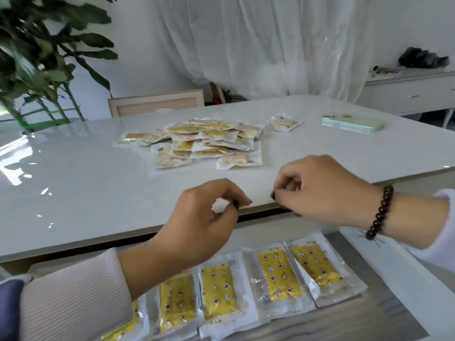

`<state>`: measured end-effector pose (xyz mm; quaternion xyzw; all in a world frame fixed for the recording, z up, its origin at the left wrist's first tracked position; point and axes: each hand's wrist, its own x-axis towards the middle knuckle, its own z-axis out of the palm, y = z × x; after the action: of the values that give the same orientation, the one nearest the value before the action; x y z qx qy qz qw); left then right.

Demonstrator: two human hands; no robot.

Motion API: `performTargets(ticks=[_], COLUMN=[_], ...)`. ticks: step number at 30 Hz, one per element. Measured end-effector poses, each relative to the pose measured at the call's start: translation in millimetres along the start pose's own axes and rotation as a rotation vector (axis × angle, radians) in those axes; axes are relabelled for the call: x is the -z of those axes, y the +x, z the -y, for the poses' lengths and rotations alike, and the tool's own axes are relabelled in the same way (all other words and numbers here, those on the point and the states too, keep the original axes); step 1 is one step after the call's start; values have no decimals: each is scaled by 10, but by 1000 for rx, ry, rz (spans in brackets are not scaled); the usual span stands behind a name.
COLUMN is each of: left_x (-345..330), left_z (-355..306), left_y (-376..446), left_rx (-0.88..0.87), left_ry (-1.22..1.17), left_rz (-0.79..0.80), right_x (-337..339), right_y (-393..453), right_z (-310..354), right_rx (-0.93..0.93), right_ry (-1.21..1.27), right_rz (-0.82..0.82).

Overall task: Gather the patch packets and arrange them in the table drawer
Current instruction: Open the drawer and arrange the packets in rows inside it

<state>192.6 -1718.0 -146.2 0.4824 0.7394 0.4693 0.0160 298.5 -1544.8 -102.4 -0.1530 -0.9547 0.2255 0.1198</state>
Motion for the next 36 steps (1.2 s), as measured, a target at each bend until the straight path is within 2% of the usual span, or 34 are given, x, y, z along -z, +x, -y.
performTargets(ticks=[5,7,10,12,14,16,18,20,23,26,30,34,36], left_x=[115,244,467,604,695,736,777,805,824,834,862,877,871], left_z=[89,251,590,745,839,921,942,917,862,850,848,801,784], left_y=[389,562,770,836,861,866,854,823,766,698,565,478,458], left_rx=[125,165,260,358,351,290,328,422,471,461,356,172,57], left_ry=[38,182,513,536,570,721,799,768,714,781,859,975,909], left_rz=[-143,-196,-152,-184,-222,-171,-76,23,39,-18,-32,-104,-201], right_x=[-63,-144,-275,-382,-507,-683,-857,-912,-894,-872,-833,-825,-825], right_y=[525,791,1212,1466,1613,1704,1773,1818,1827,1787,1735,1690,1675], right_z=[14,-47,-80,-14,117,228,292,294,273,298,323,336,346], right_rx=[54,53,55,111,137,161,173,139,130,133,164,272,307], right_ry=[45,72,100,64,38,-49,-213,-300,-298,-267,-210,-117,-64], right_rz=[-230,-304,-415,-493,-531,-470,-306,-173,-138,-188,-297,-384,-395])
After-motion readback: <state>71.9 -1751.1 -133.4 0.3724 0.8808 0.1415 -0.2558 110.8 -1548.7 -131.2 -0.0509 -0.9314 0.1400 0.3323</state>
